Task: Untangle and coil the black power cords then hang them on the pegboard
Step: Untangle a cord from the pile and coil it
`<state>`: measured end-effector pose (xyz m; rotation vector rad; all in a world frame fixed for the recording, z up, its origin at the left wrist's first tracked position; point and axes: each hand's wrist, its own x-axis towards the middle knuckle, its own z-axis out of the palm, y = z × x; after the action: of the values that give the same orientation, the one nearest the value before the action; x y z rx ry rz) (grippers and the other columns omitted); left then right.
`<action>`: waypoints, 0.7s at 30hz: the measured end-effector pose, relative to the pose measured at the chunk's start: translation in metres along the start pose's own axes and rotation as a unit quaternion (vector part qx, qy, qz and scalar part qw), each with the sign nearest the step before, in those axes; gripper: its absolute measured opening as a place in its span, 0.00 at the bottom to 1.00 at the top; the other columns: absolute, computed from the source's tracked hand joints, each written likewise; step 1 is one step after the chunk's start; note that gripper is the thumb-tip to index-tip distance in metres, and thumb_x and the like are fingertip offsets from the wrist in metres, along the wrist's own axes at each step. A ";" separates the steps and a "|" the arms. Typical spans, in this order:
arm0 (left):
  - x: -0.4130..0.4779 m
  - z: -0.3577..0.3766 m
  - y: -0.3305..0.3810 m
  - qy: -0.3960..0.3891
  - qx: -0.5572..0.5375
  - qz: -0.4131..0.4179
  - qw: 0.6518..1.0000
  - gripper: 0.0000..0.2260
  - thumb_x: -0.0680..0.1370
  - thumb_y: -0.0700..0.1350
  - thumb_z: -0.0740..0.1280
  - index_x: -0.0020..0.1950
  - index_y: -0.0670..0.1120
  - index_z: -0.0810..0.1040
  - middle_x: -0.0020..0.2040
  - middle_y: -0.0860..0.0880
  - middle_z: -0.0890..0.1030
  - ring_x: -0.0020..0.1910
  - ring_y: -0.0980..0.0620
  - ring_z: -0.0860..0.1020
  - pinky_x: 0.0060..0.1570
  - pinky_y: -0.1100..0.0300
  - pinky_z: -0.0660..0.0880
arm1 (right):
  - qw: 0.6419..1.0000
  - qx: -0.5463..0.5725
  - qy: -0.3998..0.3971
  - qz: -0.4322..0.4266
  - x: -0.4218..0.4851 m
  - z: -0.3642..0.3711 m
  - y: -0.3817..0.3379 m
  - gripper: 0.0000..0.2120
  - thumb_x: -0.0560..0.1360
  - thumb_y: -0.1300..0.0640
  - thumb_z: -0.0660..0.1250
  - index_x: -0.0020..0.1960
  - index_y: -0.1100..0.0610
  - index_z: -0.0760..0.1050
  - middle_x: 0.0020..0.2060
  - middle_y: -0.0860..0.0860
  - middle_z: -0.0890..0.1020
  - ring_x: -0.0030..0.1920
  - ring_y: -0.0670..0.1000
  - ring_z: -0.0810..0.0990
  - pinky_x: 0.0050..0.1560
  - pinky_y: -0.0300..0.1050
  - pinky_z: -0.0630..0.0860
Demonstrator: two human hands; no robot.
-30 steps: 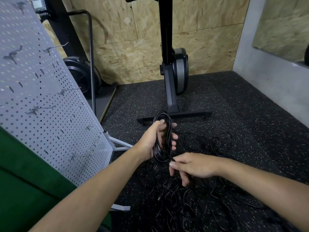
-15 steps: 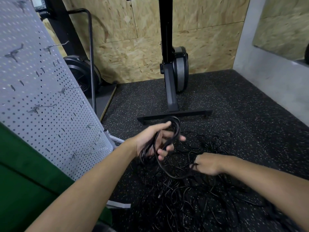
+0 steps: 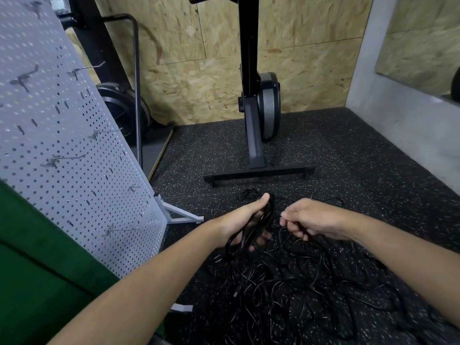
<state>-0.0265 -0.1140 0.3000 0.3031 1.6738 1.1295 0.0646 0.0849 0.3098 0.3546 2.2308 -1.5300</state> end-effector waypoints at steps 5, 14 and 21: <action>0.001 0.005 0.005 0.020 -0.014 0.031 0.999 0.34 0.78 0.75 0.56 0.56 0.47 0.81 0.41 0.49 0.79 0.37 0.51 0.76 0.37 0.58 0.74 | 0.998 -0.009 -0.062 -0.010 -0.008 -0.012 -0.009 0.15 0.88 0.55 0.56 0.48 0.59 0.75 0.28 0.45 0.65 0.29 0.45 0.61 0.33 0.39 0.63; 0.006 -0.003 0.001 -0.050 -0.105 0.063 0.991 0.37 0.75 0.76 0.60 0.66 0.46 0.79 0.54 0.40 0.82 0.49 0.41 0.82 0.55 0.46 0.77 | 0.996 -0.046 -0.058 -0.046 -0.013 -0.008 -0.018 0.16 0.88 0.51 0.57 0.45 0.56 0.75 0.29 0.45 0.65 0.28 0.44 0.61 0.28 0.36 0.59; 0.001 0.006 0.007 -0.094 -0.127 0.070 0.985 0.36 0.77 0.75 0.59 0.66 0.44 0.74 0.51 0.42 0.81 0.55 0.34 0.81 0.55 0.46 0.80 | 0.988 -0.110 0.053 -0.090 -0.005 0.001 -0.014 0.16 0.88 0.53 0.57 0.47 0.59 0.76 0.26 0.44 0.71 0.23 0.42 0.64 0.24 0.37 0.62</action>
<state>-0.0240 -0.1070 0.3050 0.3565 1.3427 1.3602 0.0638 0.0792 0.3234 0.1755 2.5448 -1.3594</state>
